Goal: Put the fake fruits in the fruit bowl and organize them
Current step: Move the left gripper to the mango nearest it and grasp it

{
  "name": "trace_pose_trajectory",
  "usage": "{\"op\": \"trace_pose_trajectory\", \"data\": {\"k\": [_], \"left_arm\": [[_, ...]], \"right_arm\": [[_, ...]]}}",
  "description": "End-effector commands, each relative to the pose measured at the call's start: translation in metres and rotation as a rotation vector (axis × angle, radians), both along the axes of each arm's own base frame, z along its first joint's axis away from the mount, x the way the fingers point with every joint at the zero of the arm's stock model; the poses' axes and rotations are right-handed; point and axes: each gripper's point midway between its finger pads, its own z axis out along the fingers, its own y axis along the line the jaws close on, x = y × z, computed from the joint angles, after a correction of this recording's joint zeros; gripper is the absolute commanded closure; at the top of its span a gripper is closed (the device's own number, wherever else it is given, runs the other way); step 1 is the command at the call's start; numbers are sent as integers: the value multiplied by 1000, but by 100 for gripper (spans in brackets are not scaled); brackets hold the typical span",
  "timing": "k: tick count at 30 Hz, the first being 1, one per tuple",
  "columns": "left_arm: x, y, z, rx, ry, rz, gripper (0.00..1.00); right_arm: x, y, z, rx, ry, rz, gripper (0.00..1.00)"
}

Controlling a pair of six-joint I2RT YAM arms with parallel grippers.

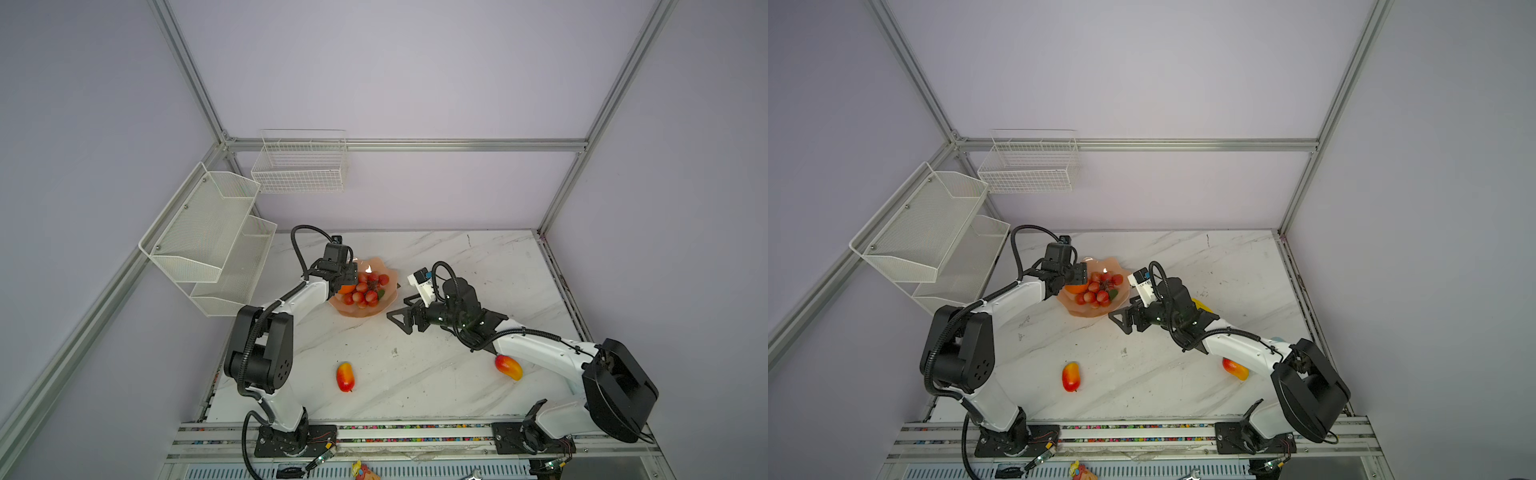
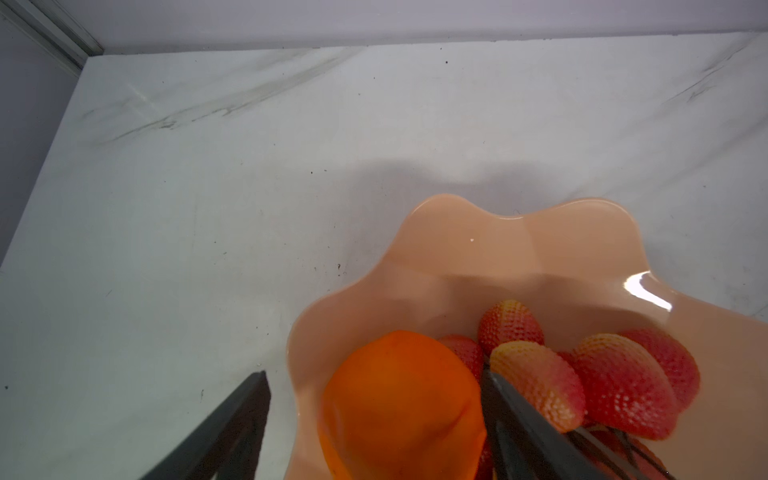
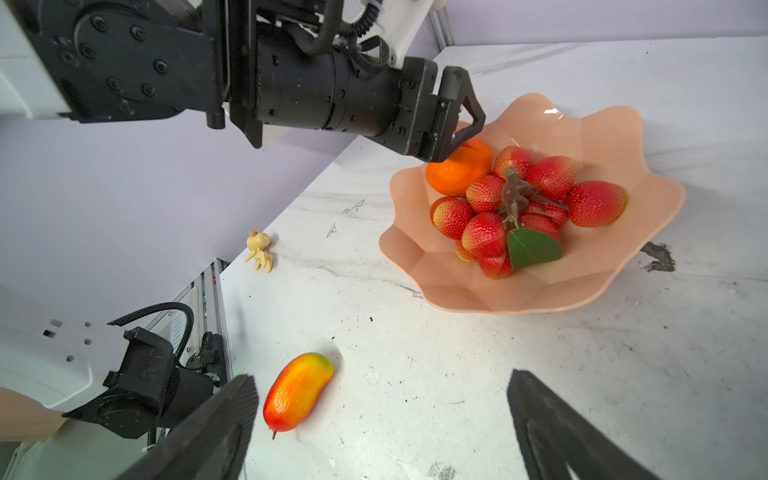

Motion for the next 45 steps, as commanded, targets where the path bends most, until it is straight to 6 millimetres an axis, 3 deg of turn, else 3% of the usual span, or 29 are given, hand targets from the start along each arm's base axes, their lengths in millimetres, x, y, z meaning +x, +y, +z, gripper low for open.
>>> {"op": "trace_pose_trajectory", "data": {"k": [1, 4, 5, 7, 14, 20, 30, 36, 43, 45], "left_arm": [[-5, 1, 50, -31, -124, -8, 19], [-29, -1, 59, -106, -116, 5, 19], [-42, -3, 58, -137, -107, 7, 19], [-71, -7, 56, -181, -91, -2, 19], [-193, -16, -5, -232, 128, 50, 20], [-250, -24, -29, -230, 221, 103, 20], [-296, -28, -62, -215, 334, 143, 20], [-299, -42, -73, -231, 362, 101, 22], [-302, -44, -89, -224, 390, 106, 27], [-303, -43, -93, -216, 399, 113, 28]], "right_arm": [[-6, -6, 2, 4, 2, -12, 3], [-9, -9, -8, -19, 22, -13, 3], [-14, -12, 1, -8, 5, -3, 3], [-20, -14, -4, -32, 10, 12, 3], [-68, -3, -20, -70, 37, 141, 3], [-102, 19, -34, -51, 67, 248, 3], [-109, 22, -41, -46, 67, 257, 3], [-110, 21, -48, -60, 73, 263, 3], [-110, 23, -47, -39, 74, 263, 3], [-110, 25, -55, -57, 89, 268, 3]]}}
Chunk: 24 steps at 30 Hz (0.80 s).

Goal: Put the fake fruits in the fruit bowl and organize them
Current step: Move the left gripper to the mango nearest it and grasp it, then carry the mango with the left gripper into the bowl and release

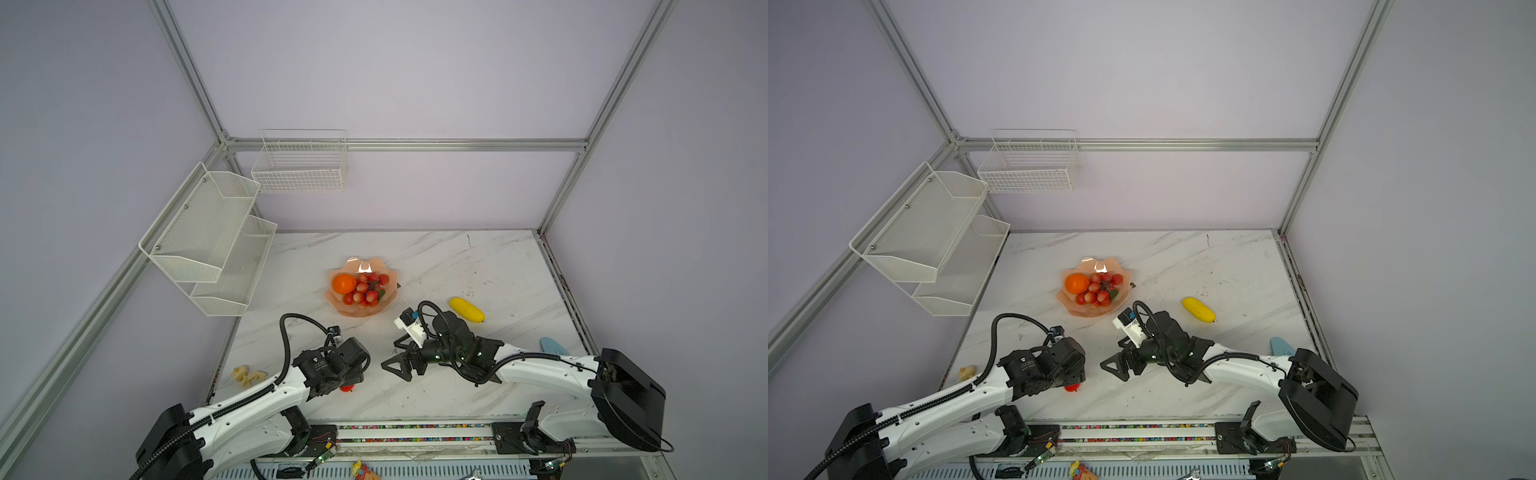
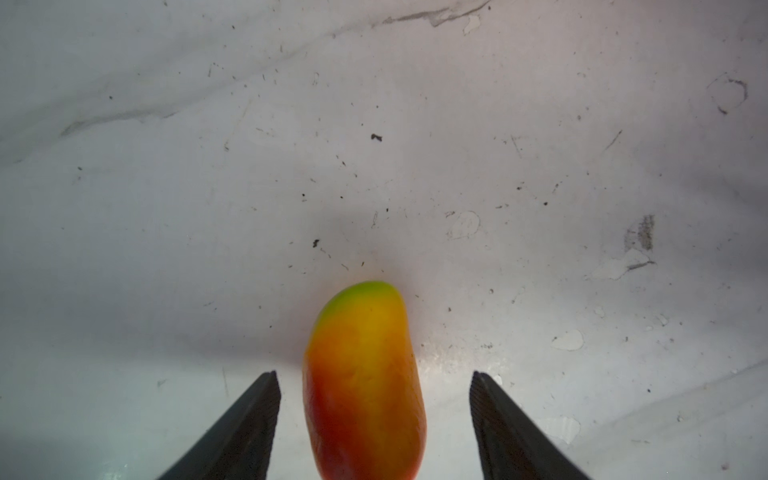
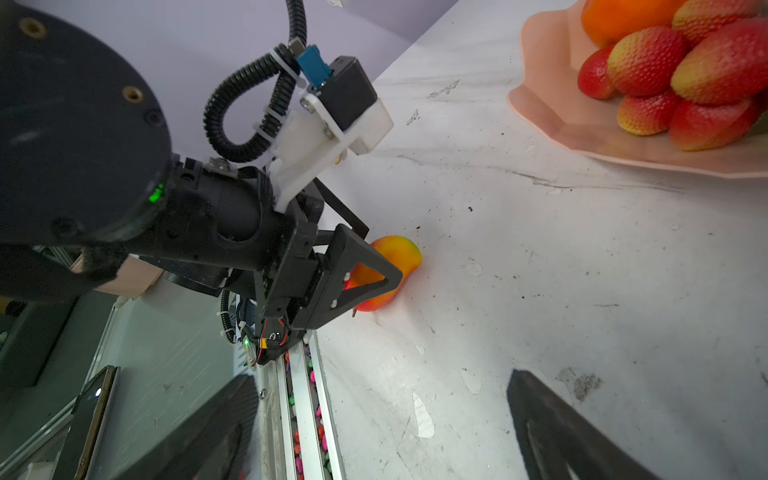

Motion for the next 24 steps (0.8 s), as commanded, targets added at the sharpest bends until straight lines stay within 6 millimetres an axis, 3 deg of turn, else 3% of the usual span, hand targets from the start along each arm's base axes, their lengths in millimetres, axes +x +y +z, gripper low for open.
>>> {"op": "trace_pose_trajectory", "data": {"k": [1, 10, 16, 20, 24], "left_arm": [[-4, 2, -14, -5, 13, 22, 29], [-2, -3, -25, -8, 19, 7, 35], [1, -6, -26, 3, 15, -16, 49], [14, -9, -2, -2, -60, -29, 63], [35, -11, 37, 13, -168, -73, 65]], "right_arm": [[-3, 5, -5, 4, 14, 19, 3], [-2, 9, -9, -2, 16, 29, 3], [0, 10, -6, -1, 3, 28, 3], [10, 10, 7, 7, -23, -1, 3], [33, 0, 26, 50, -39, -36, 3]]}}
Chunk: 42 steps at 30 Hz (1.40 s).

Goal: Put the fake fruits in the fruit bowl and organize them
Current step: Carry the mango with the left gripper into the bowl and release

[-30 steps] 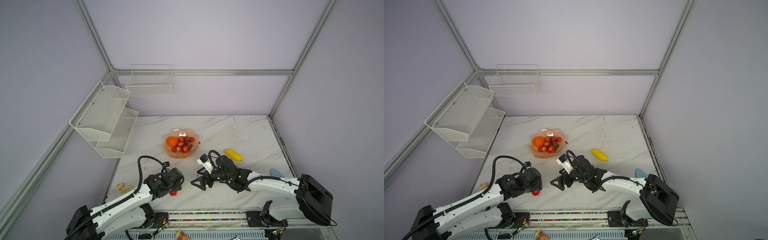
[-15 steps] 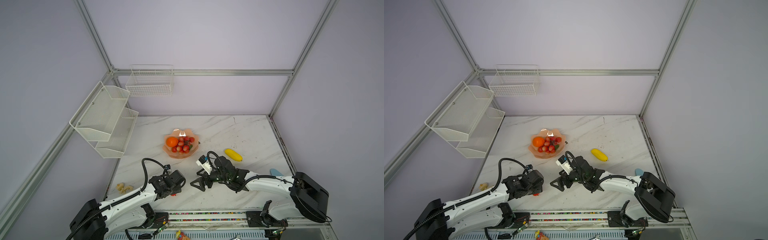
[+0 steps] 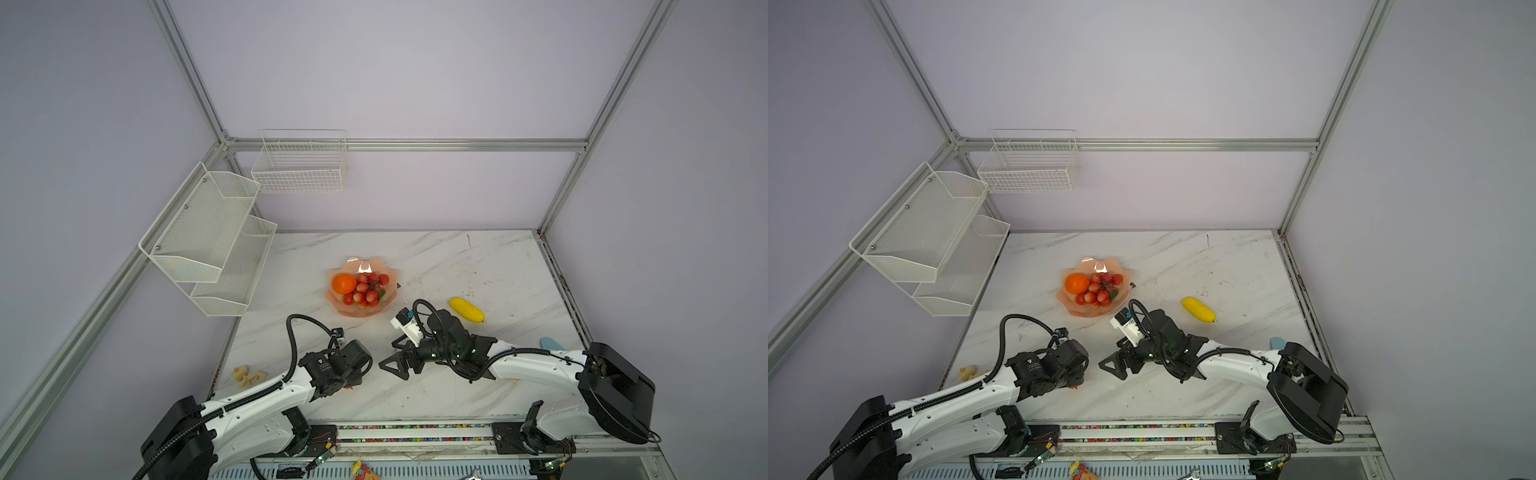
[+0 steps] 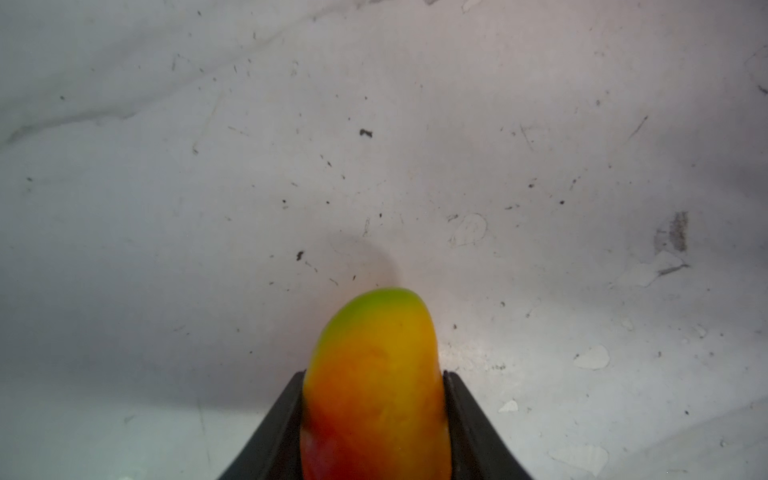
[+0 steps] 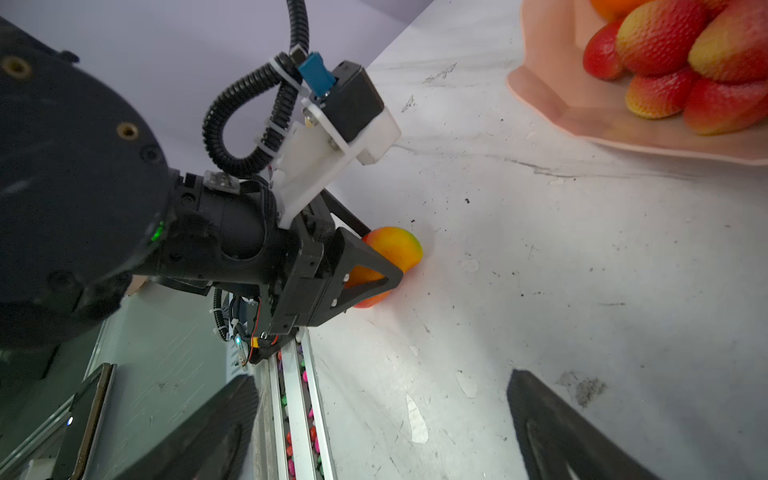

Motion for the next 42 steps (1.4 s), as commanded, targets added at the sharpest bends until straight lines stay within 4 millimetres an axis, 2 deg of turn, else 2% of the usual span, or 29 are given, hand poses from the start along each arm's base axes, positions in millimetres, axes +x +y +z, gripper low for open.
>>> {"op": "trace_pose_trajectory", "data": {"k": [1, 6, 8, 12, 17, 20, 21, 22, 26, 34, 42], "left_arm": [[36, -10, 58, -9, -164, -52, 65], [90, -1, 108, -16, -287, -82, 65], [116, 6, 125, -17, -327, -84, 65], [160, 13, 143, 11, -357, -86, 65], [198, 5, 140, -14, -338, -100, 65], [211, 4, 137, -30, -345, -69, 65], [213, 4, 138, -35, -352, -58, 65], [216, 5, 127, -33, -325, -38, 64], [223, 7, 113, -48, -317, 26, 63], [231, 15, 93, -40, -324, 97, 63], [233, 14, 72, -53, -279, 115, 60]], "right_arm": [[26, -7, 34, 74, -54, -43, 3], [80, -35, 41, 88, -40, -232, 3], [93, -42, 40, 83, -33, -284, 3], [96, -41, 41, 87, -32, -288, 3], [93, -47, 35, 82, -17, -310, 3], [92, -50, 27, 68, -2, -319, 3], [90, -52, 37, 89, -17, -319, 3], [89, -52, 37, 89, -16, -319, 3], [88, -53, 37, 90, -15, -320, 3], [89, -53, 42, 92, -14, -323, 3], [87, -56, 41, 88, -10, -334, 3]]}}
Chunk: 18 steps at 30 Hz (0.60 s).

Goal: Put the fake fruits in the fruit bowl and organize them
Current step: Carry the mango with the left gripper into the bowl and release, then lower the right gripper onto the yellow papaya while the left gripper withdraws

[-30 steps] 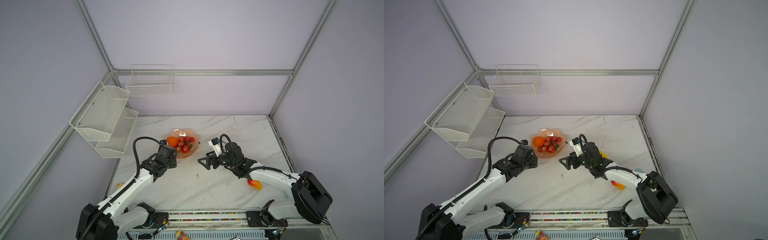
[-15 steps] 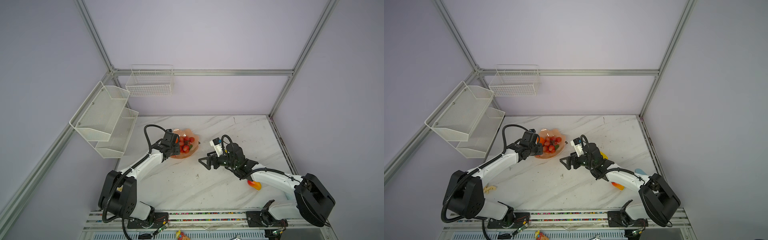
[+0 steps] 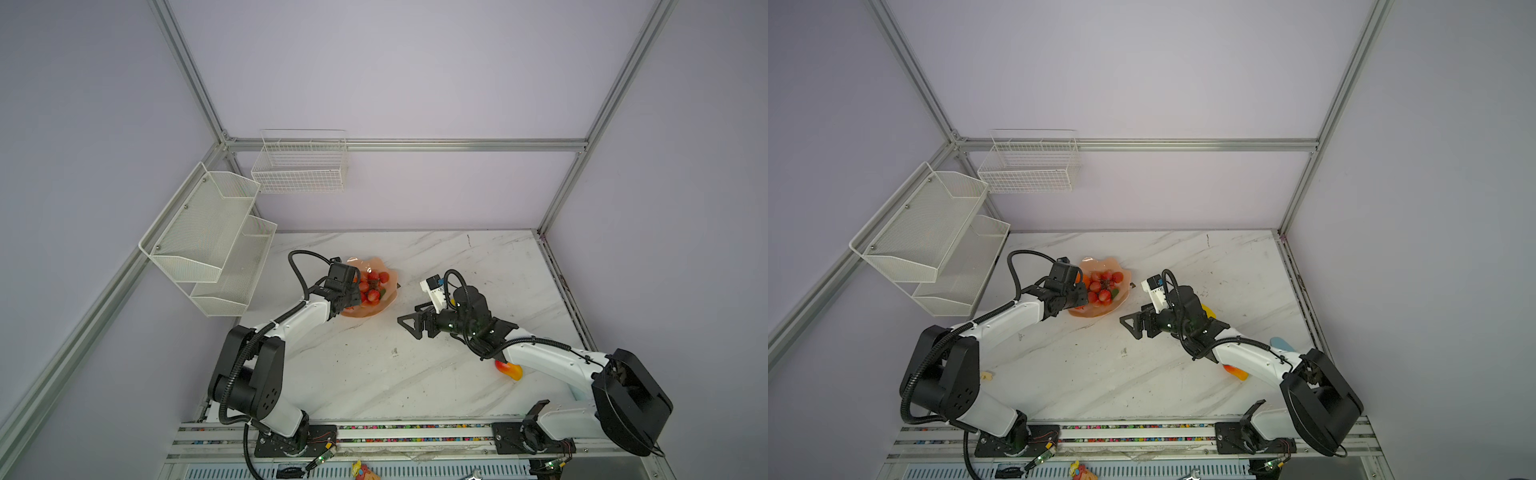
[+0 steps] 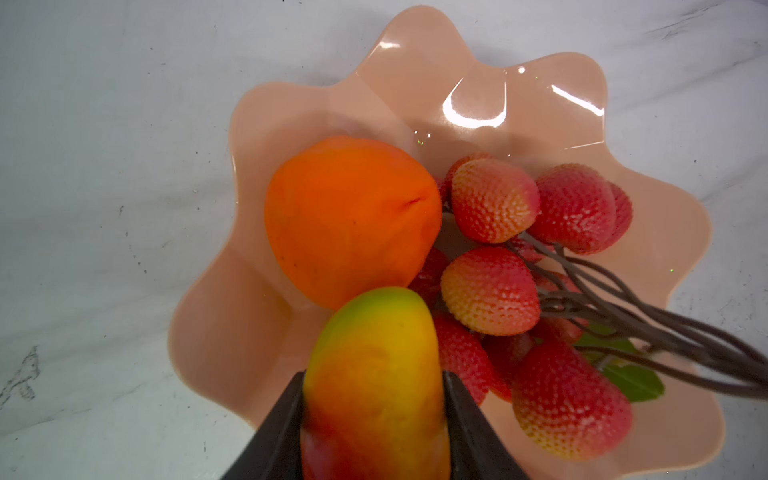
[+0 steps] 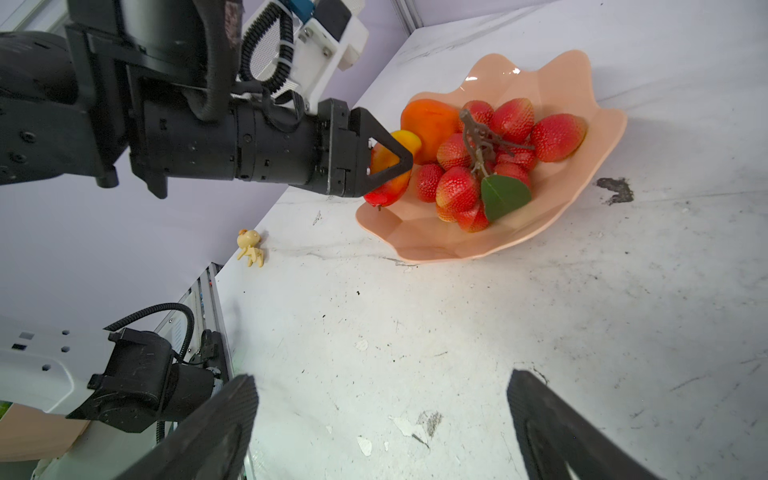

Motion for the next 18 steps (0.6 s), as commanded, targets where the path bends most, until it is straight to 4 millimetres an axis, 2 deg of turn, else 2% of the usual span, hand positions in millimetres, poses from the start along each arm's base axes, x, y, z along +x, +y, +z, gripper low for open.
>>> {"op": "trace_pose_trajectory", "data": {"k": [1, 7, 12, 16, 18], "left_arm": [[16, -2, 18, -38, -75, 34, 59], [13, -2, 13, -43, -67, 33, 45], [10, 0, 18, -43, -76, 35, 37], [6, 2, 26, -45, -89, 36, 34], [4, 3, 36, -49, -109, 34, 34]], "right_arm": [[-1, -3, 7, 18, -2, -18, 3], [-1, -4, 8, 14, -1, -23, 3], [3, -8, 5, 6, 17, -65, 3], [9, -18, 1, 0, 41, -114, 3], [20, -32, -2, -18, 63, -193, 3]]}}
